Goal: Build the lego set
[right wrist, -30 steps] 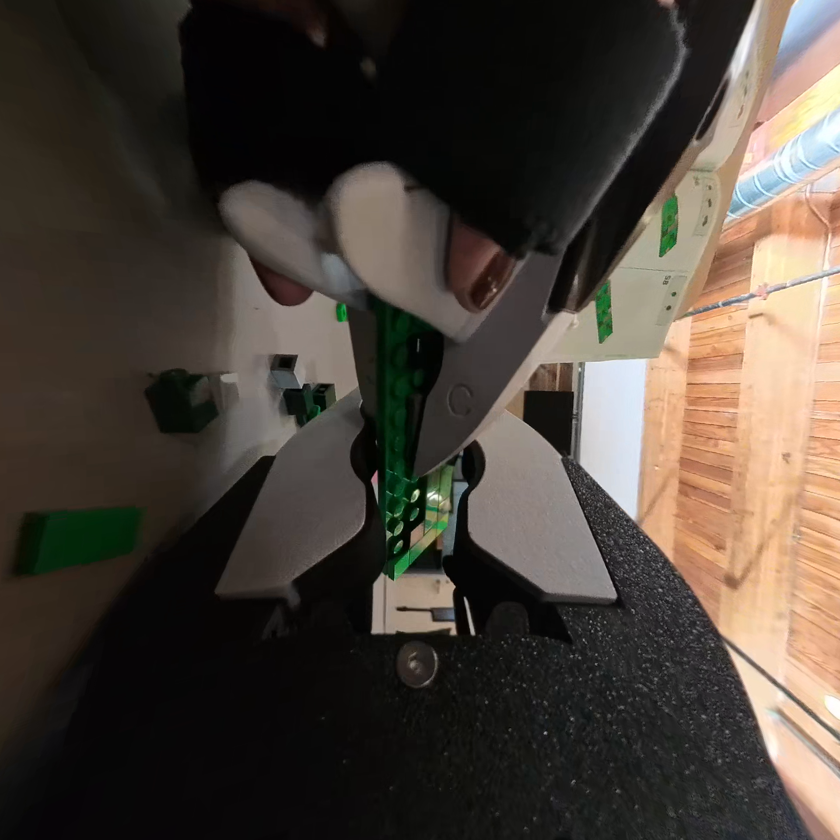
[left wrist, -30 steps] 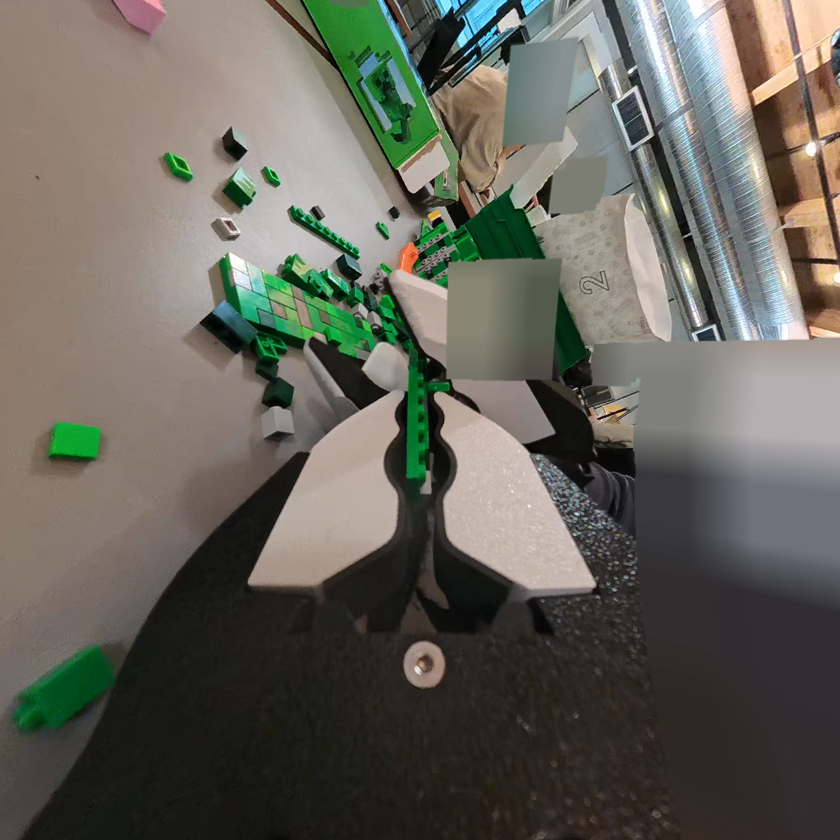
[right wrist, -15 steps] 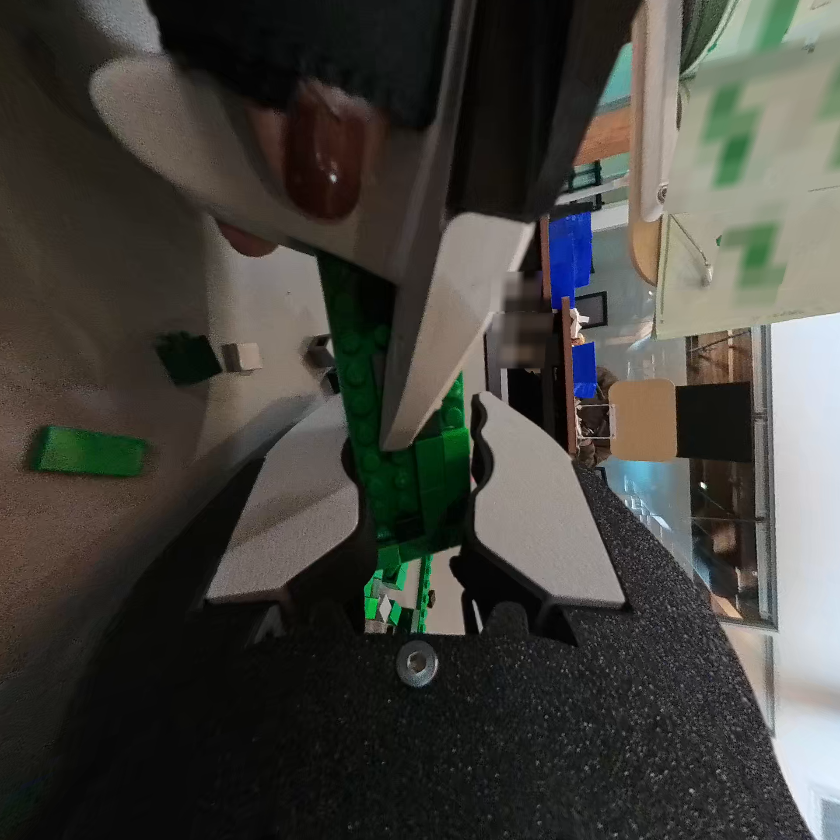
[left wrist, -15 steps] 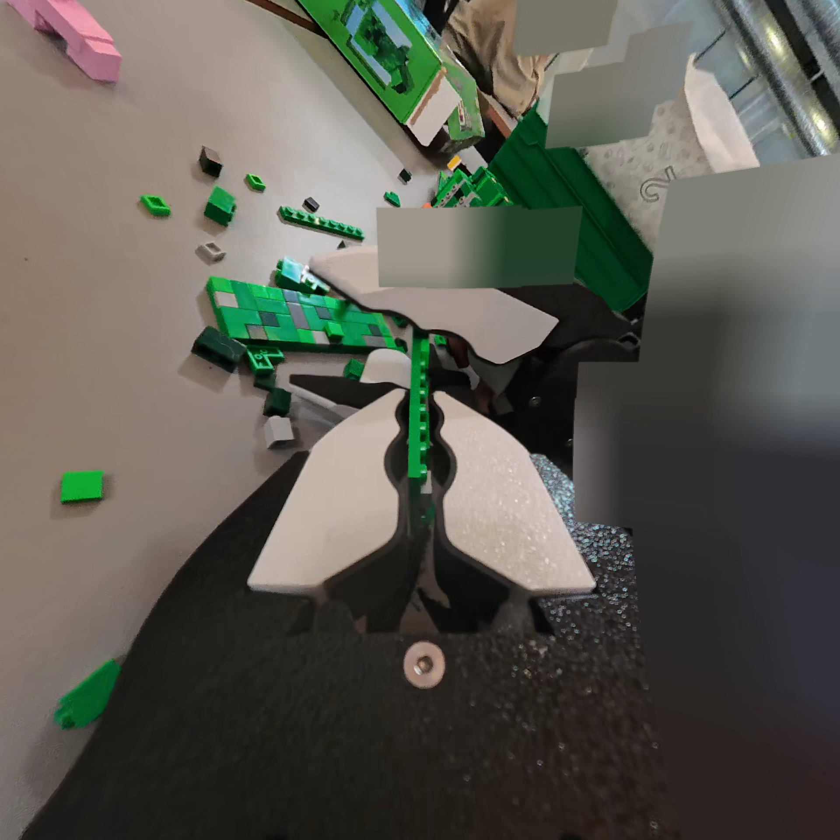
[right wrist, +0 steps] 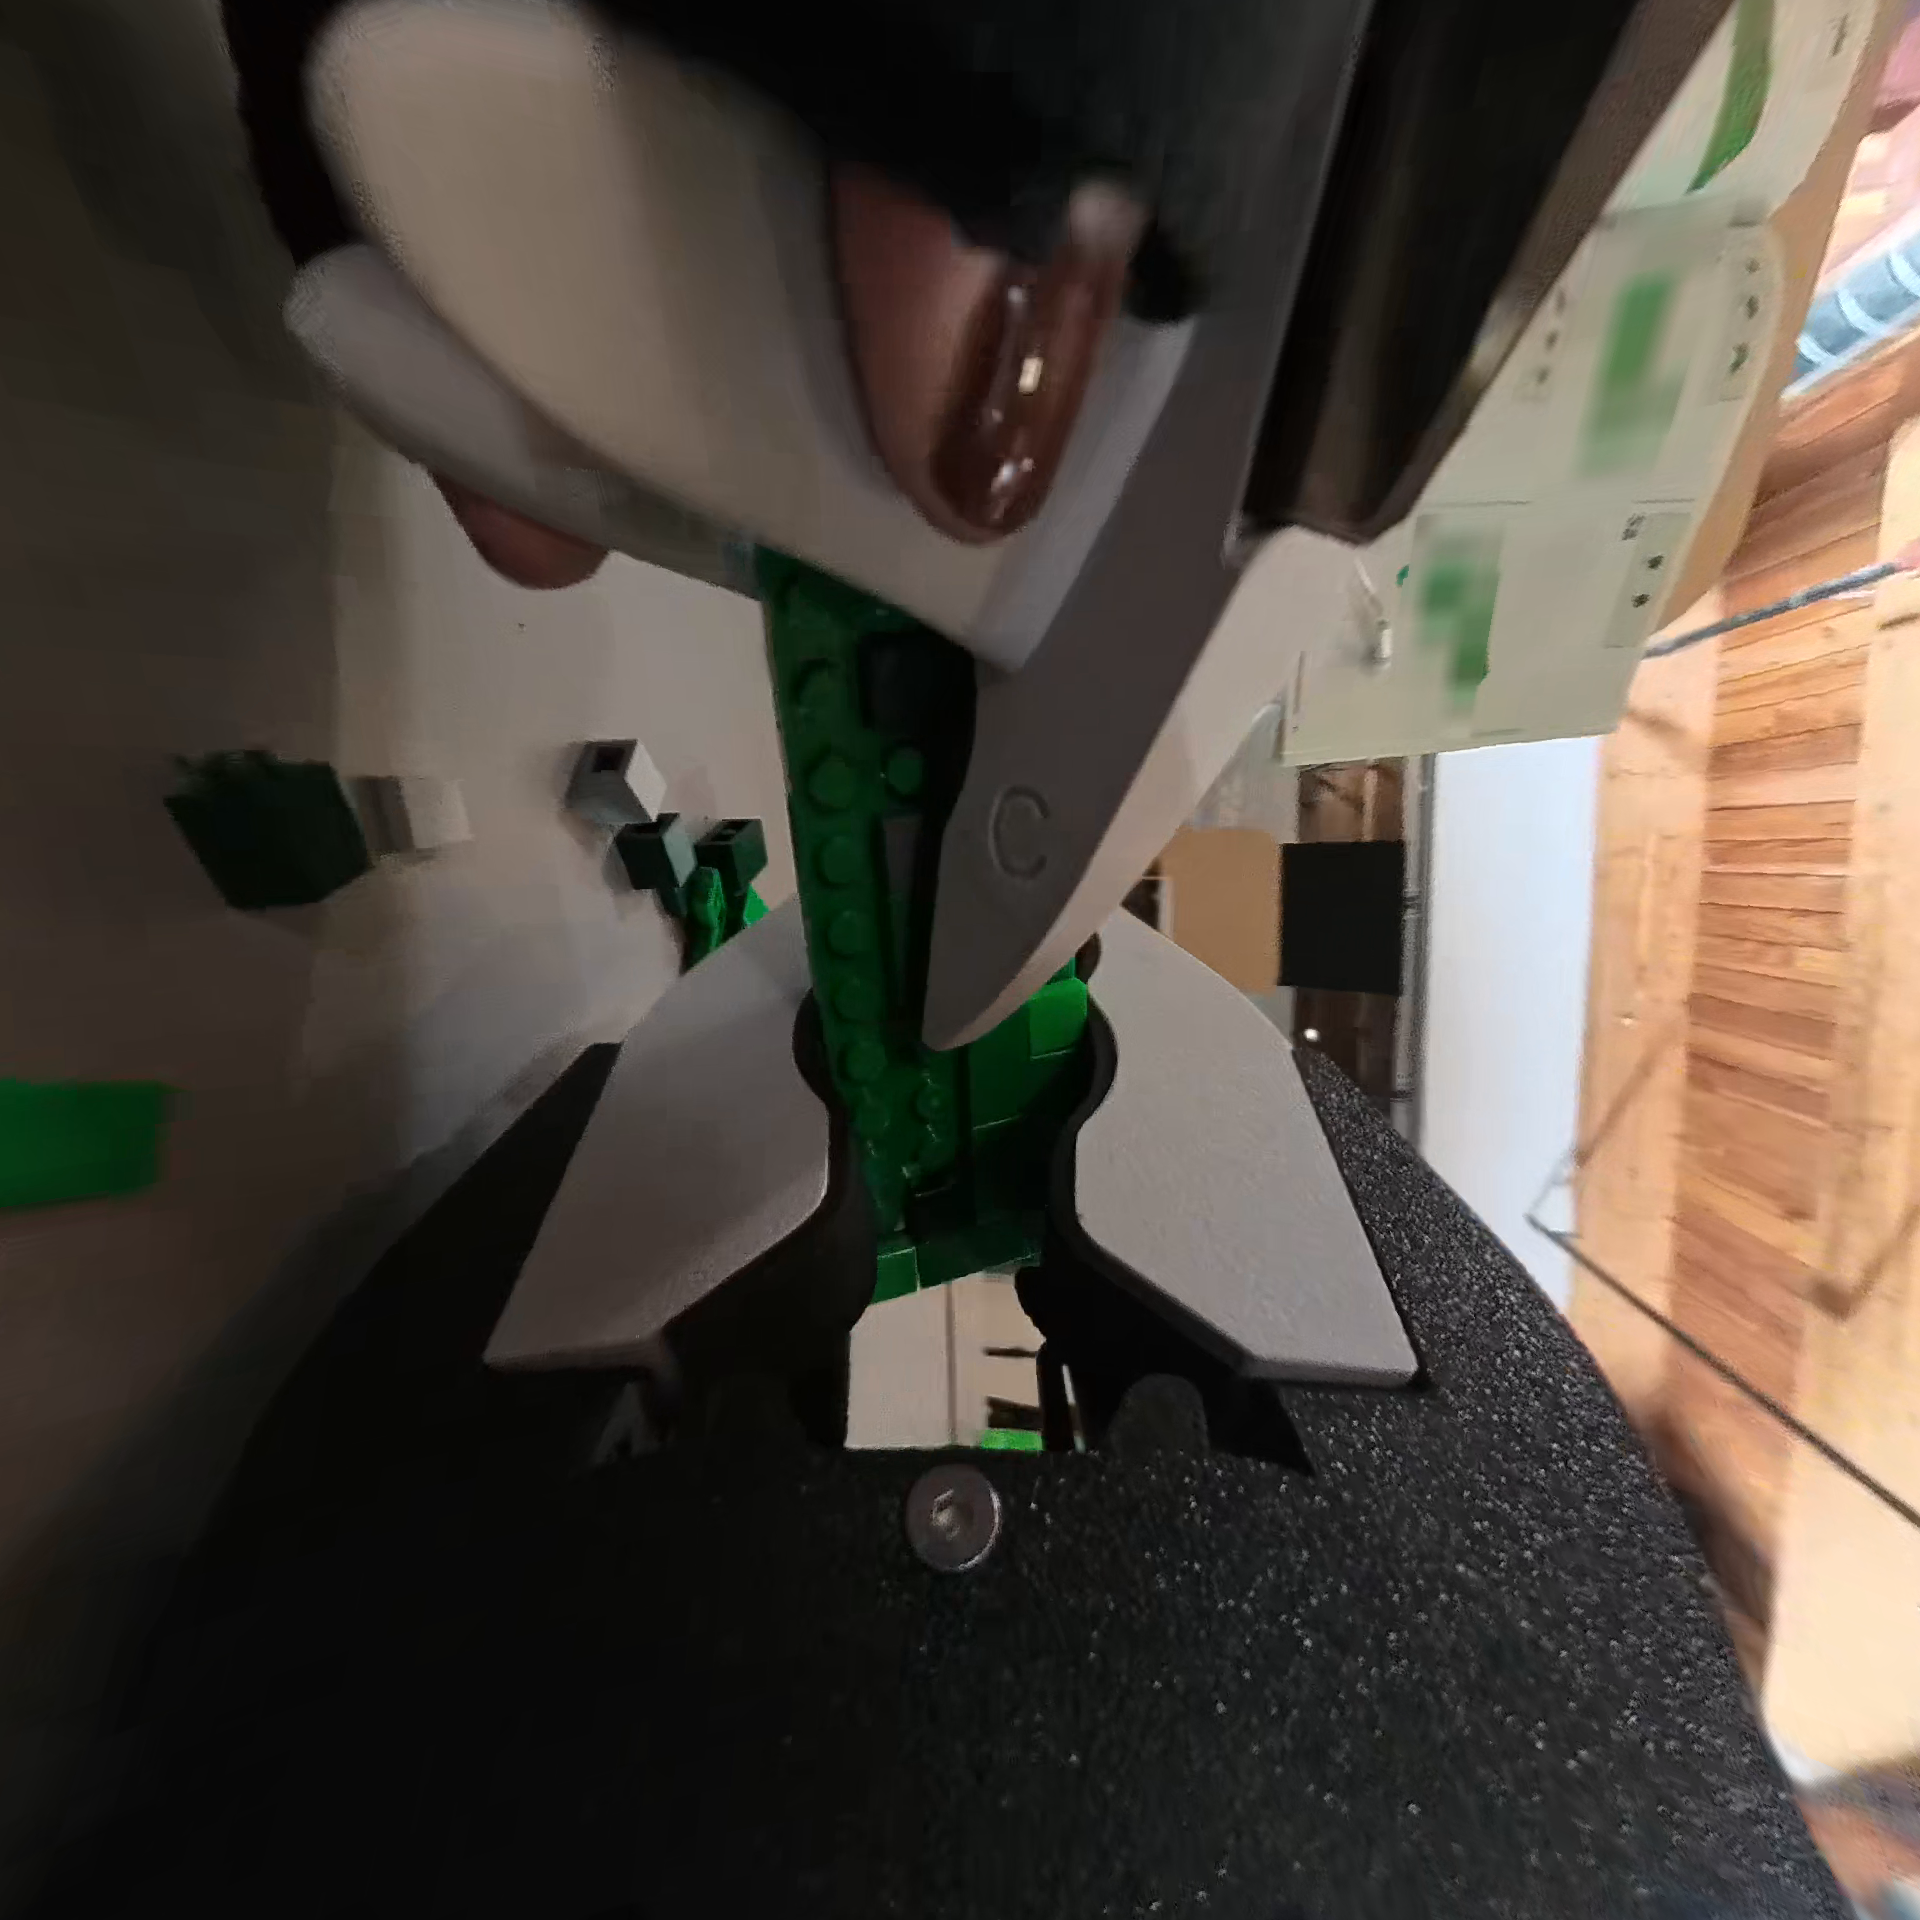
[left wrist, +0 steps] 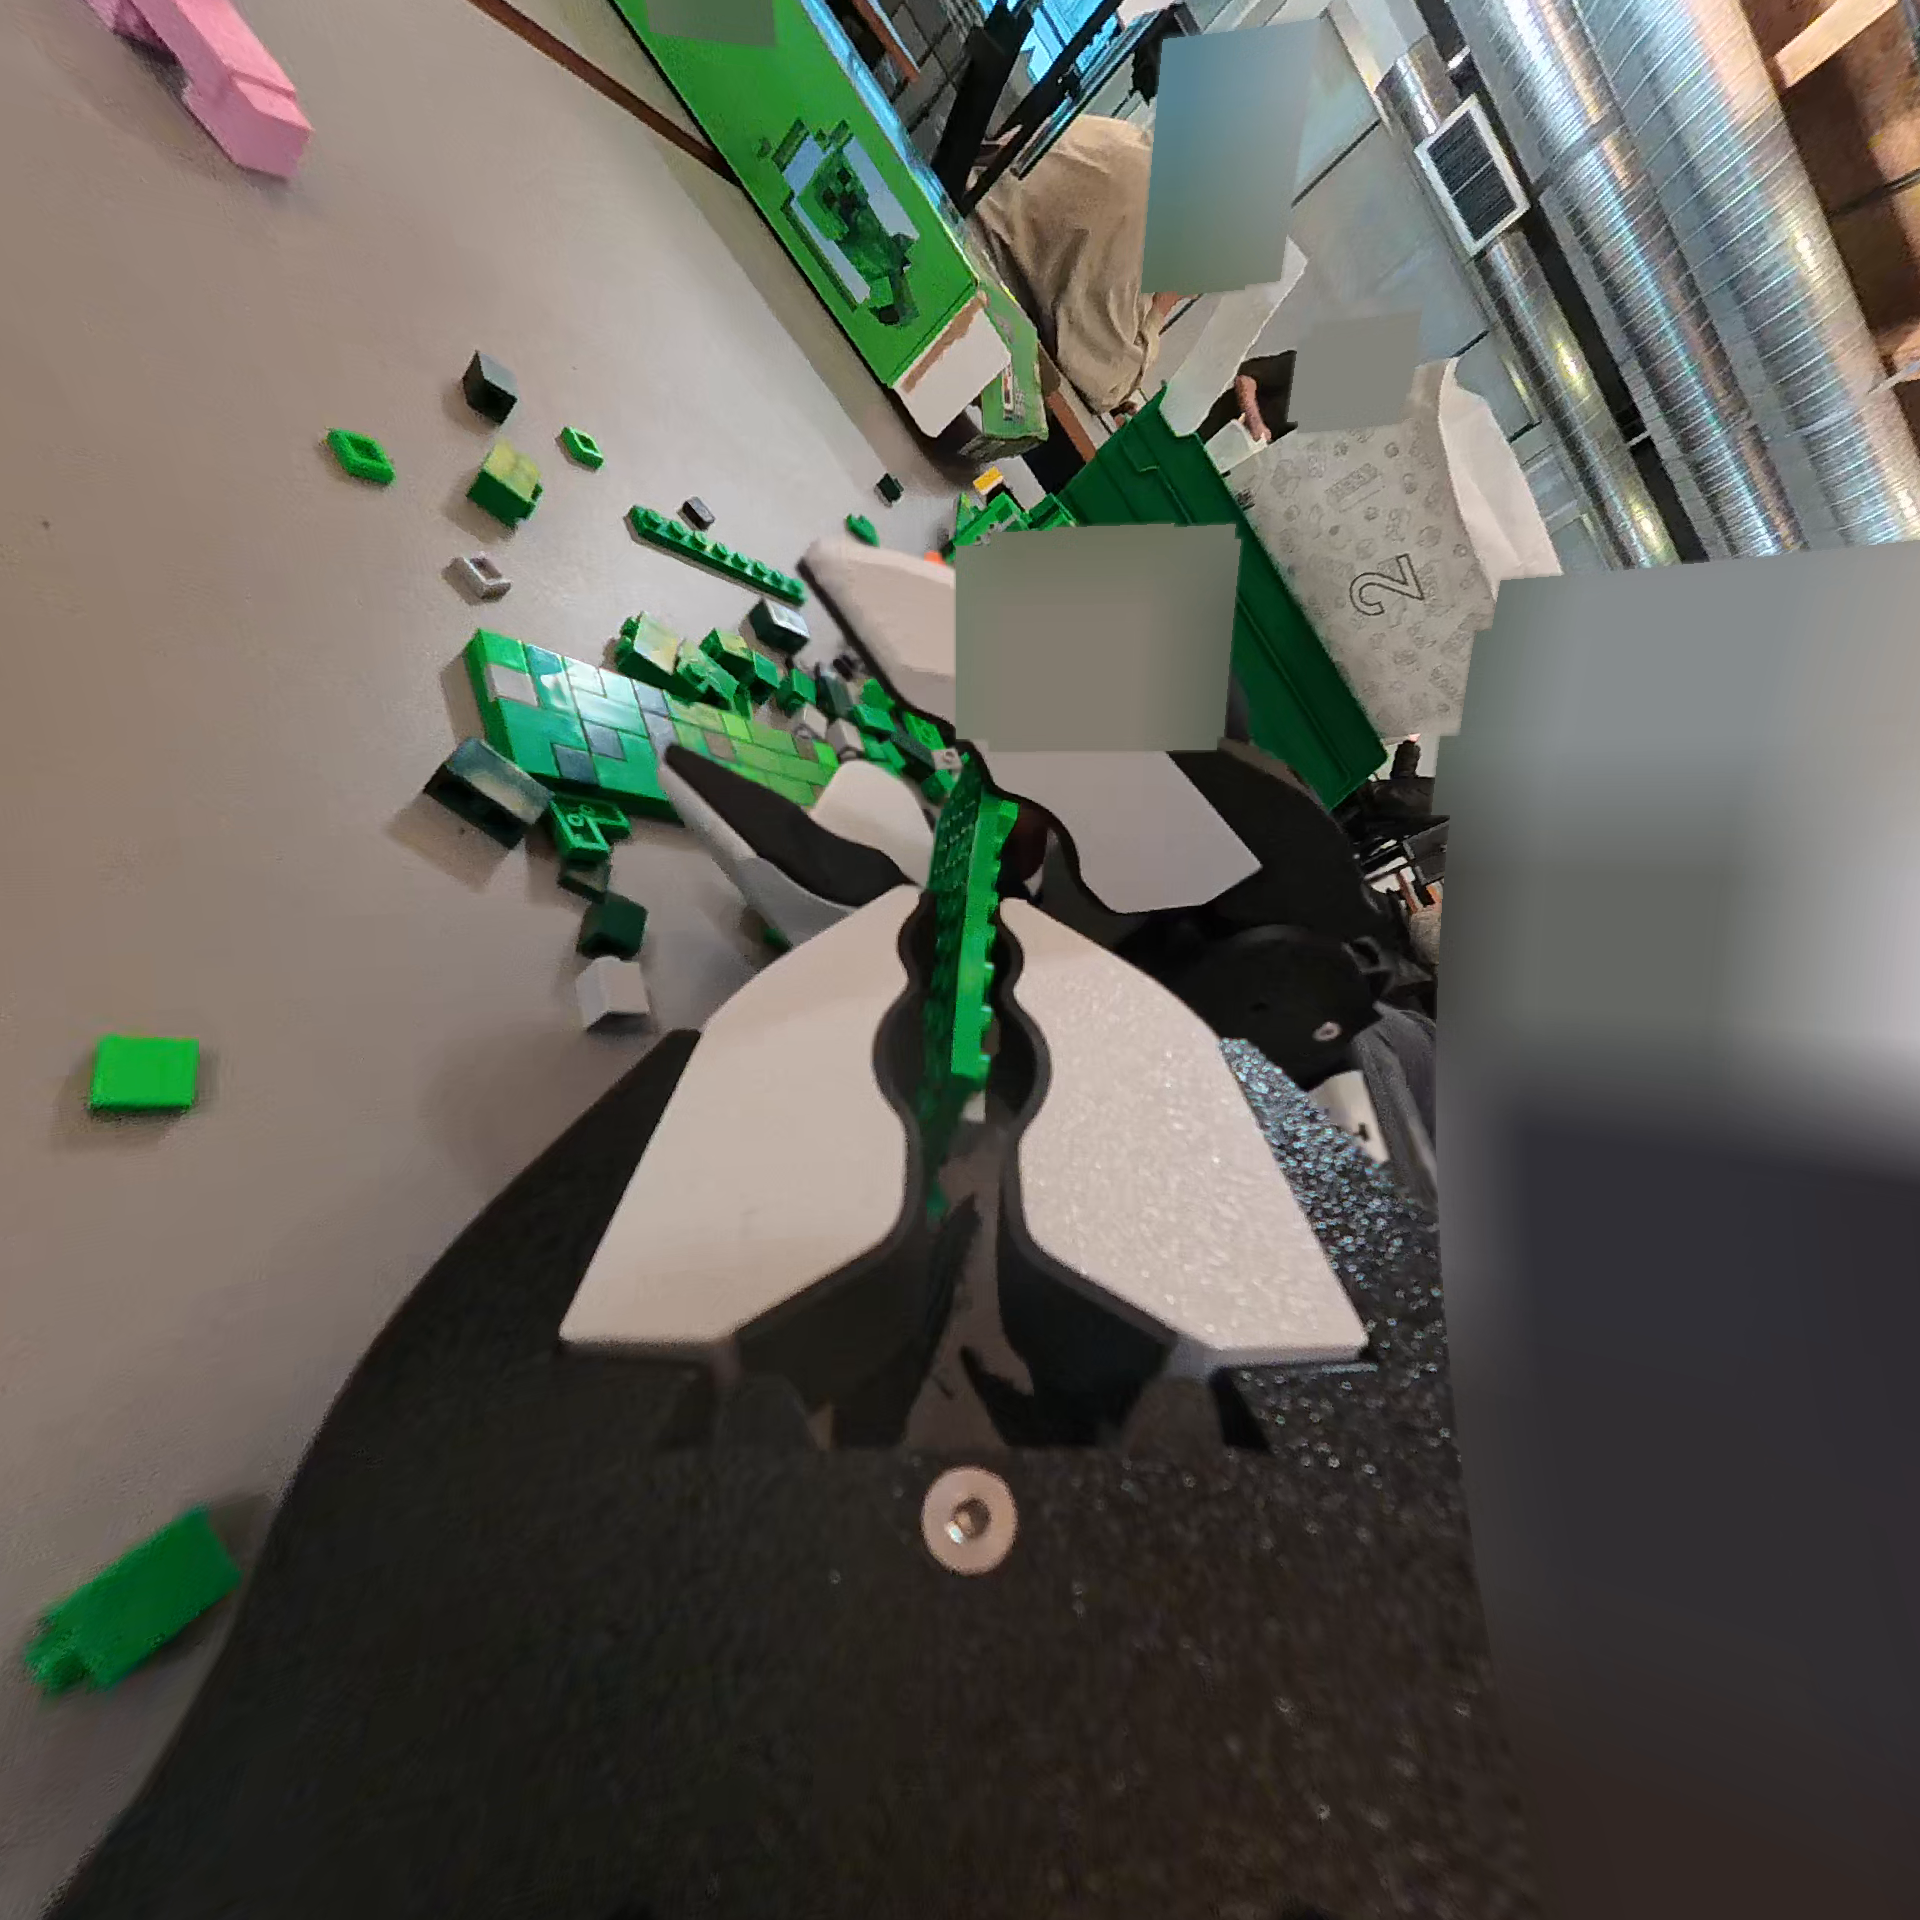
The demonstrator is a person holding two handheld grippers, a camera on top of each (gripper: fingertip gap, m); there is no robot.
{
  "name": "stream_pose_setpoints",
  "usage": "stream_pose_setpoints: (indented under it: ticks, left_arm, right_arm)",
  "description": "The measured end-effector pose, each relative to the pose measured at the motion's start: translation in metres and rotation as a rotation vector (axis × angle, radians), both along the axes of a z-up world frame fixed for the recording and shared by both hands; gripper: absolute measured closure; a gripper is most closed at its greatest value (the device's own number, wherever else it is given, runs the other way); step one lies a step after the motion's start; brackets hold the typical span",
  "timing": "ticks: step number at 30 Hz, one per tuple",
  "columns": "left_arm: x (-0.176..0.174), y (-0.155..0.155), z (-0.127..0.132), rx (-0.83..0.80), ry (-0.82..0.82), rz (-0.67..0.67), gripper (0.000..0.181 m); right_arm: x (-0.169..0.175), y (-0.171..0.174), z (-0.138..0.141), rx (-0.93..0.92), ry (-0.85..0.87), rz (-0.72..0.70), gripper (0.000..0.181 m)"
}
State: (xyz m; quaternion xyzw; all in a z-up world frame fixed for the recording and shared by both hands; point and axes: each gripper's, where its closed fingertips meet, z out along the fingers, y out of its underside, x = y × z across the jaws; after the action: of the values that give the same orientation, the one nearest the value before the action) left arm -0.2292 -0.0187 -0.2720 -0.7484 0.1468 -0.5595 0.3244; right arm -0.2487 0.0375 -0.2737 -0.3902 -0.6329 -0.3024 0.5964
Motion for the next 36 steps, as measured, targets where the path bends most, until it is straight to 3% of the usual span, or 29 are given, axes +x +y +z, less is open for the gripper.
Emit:
stream_pose_setpoints:
  ticks: [6,11,27,31,34,36]
  left_arm:
    - [0.008,-0.003,0.003,0.062,0.015,-0.061,0.162]
    - [0.005,0.001,-0.008,0.049,0.111,-0.018,0.176]
    - [0.001,0.002,-0.006,-0.079,-0.004,0.002,0.176]
    - [0.002,0.001,-0.006,-0.071,0.001,-0.003,0.176]
    - [0.001,0.002,-0.007,-0.056,0.018,0.010,0.176]
    - [0.000,0.002,-0.006,-0.053,0.018,0.010,0.176]
  right_arm:
    - [-0.006,-0.007,-0.005,-0.118,0.051,0.044,0.144]
    - [-0.009,-0.009,-0.015,-0.194,0.058,0.071,0.143]
    - [-0.011,-0.008,-0.002,0.146,-0.112,0.030,0.152]
    - [-0.011,-0.009,-0.006,0.038,-0.039,0.061,0.149]
    - [-0.003,-0.003,-0.007,-0.127,0.076,0.026,0.134]
    - [0.004,0.002,-0.015,-0.227,0.093,0.000,0.135]
